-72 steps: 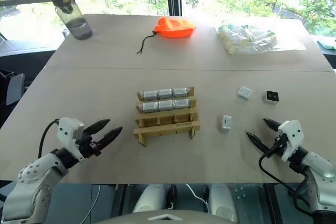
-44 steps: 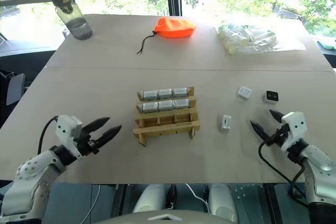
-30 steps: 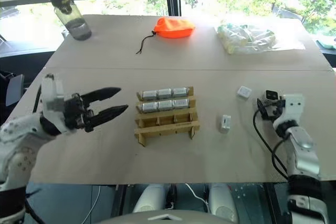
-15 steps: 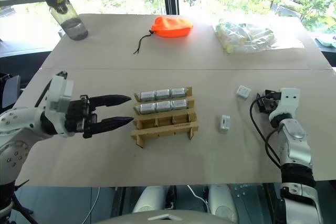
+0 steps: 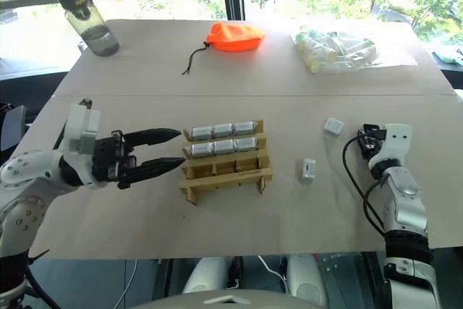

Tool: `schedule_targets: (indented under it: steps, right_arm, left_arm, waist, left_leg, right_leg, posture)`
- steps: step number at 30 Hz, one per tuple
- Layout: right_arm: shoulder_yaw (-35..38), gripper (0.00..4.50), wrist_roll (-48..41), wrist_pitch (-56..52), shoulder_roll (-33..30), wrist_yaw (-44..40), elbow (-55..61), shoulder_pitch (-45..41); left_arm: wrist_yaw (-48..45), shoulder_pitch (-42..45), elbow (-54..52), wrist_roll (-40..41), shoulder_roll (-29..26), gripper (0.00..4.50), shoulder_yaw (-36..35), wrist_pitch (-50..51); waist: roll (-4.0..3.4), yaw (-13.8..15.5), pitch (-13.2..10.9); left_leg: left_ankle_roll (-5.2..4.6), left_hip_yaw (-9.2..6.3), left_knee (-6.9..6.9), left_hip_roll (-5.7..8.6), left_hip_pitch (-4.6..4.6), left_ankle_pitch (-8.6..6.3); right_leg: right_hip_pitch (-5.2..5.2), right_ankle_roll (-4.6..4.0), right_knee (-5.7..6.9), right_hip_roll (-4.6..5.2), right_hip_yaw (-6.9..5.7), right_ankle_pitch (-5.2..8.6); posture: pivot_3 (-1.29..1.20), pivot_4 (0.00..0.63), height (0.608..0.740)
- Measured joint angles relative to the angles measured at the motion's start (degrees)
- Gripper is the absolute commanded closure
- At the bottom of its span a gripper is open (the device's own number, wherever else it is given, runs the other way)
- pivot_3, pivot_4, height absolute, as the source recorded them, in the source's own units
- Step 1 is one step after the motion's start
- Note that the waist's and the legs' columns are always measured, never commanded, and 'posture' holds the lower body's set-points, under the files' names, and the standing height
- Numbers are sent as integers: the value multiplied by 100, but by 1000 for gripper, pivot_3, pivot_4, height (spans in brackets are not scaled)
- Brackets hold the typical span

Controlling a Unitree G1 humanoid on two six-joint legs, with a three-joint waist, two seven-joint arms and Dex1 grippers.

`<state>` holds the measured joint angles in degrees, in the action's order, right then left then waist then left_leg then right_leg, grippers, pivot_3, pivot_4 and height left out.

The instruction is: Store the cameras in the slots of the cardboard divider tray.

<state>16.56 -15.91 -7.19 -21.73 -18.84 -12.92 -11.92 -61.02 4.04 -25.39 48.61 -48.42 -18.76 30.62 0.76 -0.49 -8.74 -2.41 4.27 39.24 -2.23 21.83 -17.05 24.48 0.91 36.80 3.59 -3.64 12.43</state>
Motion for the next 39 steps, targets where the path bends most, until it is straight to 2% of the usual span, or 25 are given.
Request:
schedule_targets:
  steps: [2,6,8,9,12,14,17,25,39]
  right_arm:
    - [-149,2489,11,80,-129,-286,245,23]
    - [-1000,2489,248,889,-1008,-1801,1296,-121]
    - [-1250,2489,397,1100,-1147,-2098,1414,-217]
    - [-1642,2489,642,1397,-1271,-2451,1431,-433]
    - [-2192,2489,960,1863,-1339,-2921,1384,-897]
    - [-2772,2489,1333,2581,-1410,-3487,1164,-1717]
    - [-3242,2489,1684,3460,-1337,-3866,962,-2628]
    - [-4145,2489,2559,4977,-867,-4065,-114,-3502]
    - [-4329,2489,3424,5933,-714,-3462,-1008,-4047]
  left_arm:
    - [119,47,44,138,1,1533,-49,164]
    - [277,223,264,342,1,1533,-60,569]
    - [265,298,366,349,1,1533,-20,642]
    - [259,513,557,351,34,1533,144,752]
    - [309,939,907,281,153,1533,495,903]
    - [387,1564,1309,-154,243,1533,1052,946]
    - [372,2069,1556,-489,407,1533,1579,991]
    - [233,2718,1846,-687,733,1533,1951,1300]
    - [-382,2835,1809,-670,468,1533,2196,1941]
  waist:
    - [-5,-17,-4]
    - [-14,-40,-13]
    - [-13,-29,-12]
    - [-13,-16,-14]
    - [-10,6,-17]
    - [-2,-2,-27]
    - [6,-10,-28]
    - [13,-9,-35]
    - [12,-15,-36]
  left_leg:
    - [0,3,1,0,0,0]
    - [0,6,0,-6,-8,0]
    - [0,1,0,-5,-8,0]
    - [1,1,1,-4,-7,1]
    - [1,3,12,0,-2,1]
    - [-1,6,17,6,-3,2]
    - [0,3,15,4,0,1]
    - [2,-1,14,4,37,2]
    - [10,0,20,3,22,6]
  right_leg:
    - [1,1,0,0,4,0]
    - [0,3,-1,-13,3,2]
    - [0,3,0,-15,-3,2]
    - [0,2,0,-15,-13,1]
    - [0,1,3,-10,-14,0]
    - [0,2,2,-10,-13,-1]
    - [0,1,0,-10,-15,-1]
    - [31,2,-3,1,-31,-2]
    - [23,2,13,2,-25,-1]
  posture:
    - [0,150,726]
    - [0,150,726]
    - [0,150,726]
    - [0,150,726]
    - [0,150,726]
    - [0,150,726]
    - [0,150,726]
    - [0,150,726]
    - [0,150,726]
